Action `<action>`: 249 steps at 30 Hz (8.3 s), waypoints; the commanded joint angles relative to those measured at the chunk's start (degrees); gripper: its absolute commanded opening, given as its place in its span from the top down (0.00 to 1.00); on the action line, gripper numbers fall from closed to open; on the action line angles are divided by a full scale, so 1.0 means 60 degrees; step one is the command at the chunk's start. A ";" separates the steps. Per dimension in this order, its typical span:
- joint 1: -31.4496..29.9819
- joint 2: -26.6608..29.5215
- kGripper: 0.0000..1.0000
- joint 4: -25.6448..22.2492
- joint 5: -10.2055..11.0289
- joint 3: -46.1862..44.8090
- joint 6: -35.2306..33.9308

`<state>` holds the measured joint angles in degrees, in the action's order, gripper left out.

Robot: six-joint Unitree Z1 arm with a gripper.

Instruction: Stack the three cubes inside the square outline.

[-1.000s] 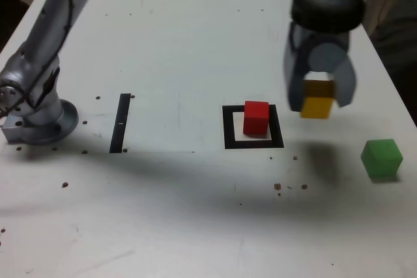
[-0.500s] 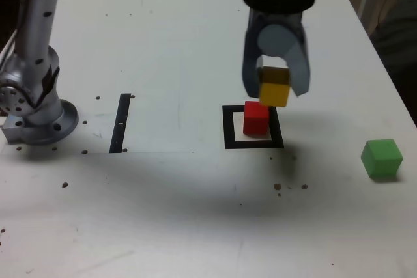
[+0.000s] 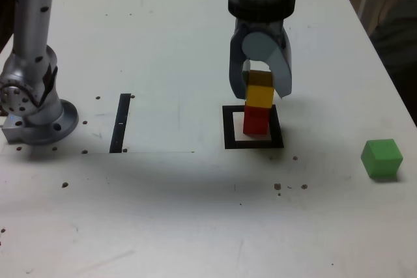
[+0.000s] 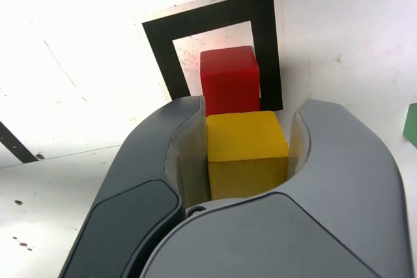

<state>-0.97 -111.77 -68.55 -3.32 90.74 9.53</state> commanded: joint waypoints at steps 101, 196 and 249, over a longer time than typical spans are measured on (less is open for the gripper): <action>-0.1379 -0.2356 0.00 -0.1302 0.1086 0.4807 -0.1243; -0.1619 -0.2795 0.78 -0.2640 0.0627 0.6008 -0.2305; -0.0031 -0.0163 0.77 -0.1349 0.0207 0.1112 -0.0333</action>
<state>-1.30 -112.37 -76.94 -1.95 97.52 7.38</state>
